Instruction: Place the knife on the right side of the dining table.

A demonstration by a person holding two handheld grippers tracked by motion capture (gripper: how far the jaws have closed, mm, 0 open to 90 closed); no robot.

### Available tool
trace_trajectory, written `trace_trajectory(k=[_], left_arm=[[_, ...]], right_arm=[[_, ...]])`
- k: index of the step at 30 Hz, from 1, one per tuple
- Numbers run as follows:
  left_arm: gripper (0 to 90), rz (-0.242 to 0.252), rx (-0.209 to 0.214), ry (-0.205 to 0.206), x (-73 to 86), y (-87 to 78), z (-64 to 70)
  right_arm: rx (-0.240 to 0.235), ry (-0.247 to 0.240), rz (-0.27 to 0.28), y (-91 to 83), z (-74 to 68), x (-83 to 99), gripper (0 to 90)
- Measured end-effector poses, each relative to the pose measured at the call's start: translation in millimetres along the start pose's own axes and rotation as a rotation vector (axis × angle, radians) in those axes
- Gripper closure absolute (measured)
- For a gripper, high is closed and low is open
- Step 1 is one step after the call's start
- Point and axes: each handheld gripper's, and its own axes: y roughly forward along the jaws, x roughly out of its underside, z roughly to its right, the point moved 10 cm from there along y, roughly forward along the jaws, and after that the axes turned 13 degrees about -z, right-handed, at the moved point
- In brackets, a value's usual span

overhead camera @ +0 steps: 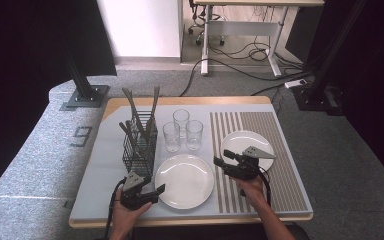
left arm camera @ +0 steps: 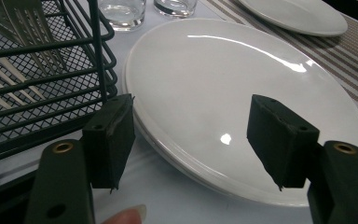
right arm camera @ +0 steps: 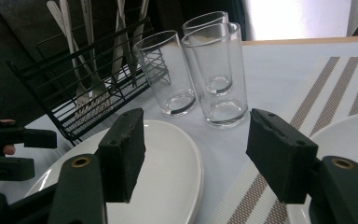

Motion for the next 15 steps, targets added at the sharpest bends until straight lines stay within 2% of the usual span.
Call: trace_trajectory(k=[9,15], left_arm=[[30.8,0.006,0.024,-0.002,-1.4,-0.2,2.2],[30.6,0.002,0.02,-0.011,-1.0,0.4,0.7]], right_arm=[[-0.027,-0.023,-0.021,10.2,-16.9,-14.8,34.4],[-0.036,-0.018,-0.022,12.3,-20.0,-21.4,32.9]])
